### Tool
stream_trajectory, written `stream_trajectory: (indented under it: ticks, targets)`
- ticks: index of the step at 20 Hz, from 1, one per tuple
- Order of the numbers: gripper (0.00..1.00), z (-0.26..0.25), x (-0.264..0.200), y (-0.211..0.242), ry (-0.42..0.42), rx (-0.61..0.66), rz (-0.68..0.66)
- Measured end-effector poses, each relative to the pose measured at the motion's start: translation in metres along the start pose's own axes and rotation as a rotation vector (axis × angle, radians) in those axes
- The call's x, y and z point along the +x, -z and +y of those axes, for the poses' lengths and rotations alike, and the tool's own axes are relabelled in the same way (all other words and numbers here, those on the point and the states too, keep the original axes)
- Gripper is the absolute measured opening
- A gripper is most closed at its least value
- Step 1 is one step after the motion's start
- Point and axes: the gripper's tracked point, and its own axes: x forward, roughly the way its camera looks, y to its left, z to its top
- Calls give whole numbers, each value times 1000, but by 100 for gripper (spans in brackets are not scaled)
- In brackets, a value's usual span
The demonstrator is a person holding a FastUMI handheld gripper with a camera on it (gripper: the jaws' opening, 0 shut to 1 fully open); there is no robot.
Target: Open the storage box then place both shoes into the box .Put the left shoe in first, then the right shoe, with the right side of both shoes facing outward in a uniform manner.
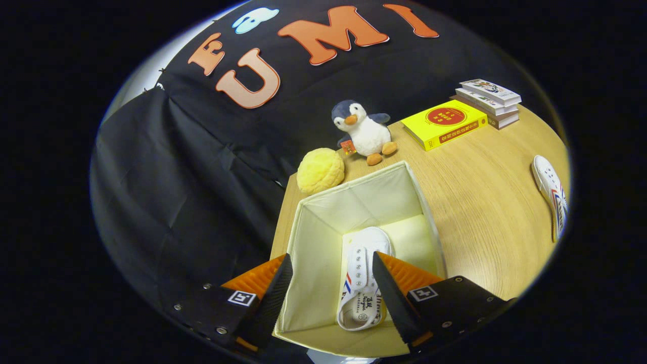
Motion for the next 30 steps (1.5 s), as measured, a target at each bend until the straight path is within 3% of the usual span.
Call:
stream_trajectory:
  ticks: [7, 11, 17, 22, 25, 30]
  targets:
    - [98, -44, -52, -62, 7, -46, -124]
    - [98, -117, -87, -88, 95, -58, -168]
    - [98, -260, -137, -119, 294, -72, -194]
    - [98, -358, -165, -127, 400, -105, -156]
    - [99, -396, -167, -118, 414, -111, -101]
    - [86, -436, -152, -90, 404, -109, 3]
